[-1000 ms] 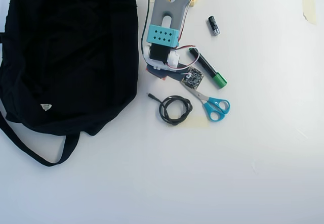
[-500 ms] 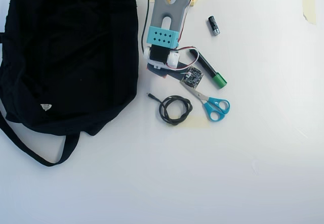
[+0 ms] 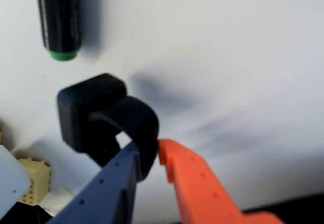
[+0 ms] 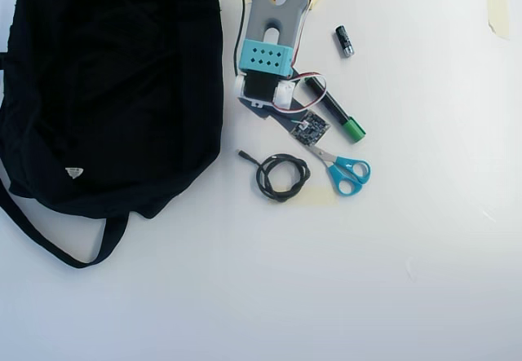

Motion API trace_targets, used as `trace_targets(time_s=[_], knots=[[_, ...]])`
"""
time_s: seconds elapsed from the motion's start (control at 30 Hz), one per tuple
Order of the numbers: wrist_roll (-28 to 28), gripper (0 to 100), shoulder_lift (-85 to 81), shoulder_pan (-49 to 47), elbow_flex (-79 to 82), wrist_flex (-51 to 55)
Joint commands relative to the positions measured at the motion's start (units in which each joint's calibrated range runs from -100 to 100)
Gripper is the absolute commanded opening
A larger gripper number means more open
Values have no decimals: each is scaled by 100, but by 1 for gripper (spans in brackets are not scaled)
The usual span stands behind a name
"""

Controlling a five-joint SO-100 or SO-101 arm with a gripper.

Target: Put the bike light into the black bag

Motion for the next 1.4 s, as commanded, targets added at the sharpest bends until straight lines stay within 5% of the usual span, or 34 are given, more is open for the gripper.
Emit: trace_targets(time_s=[0.0,0.47,1.37], knots=[[-22,2,-229,-61,-575,248],[-667,2,-1076,-46,-1563,438],[-2833,2,-3001,-165,-1950,429]])
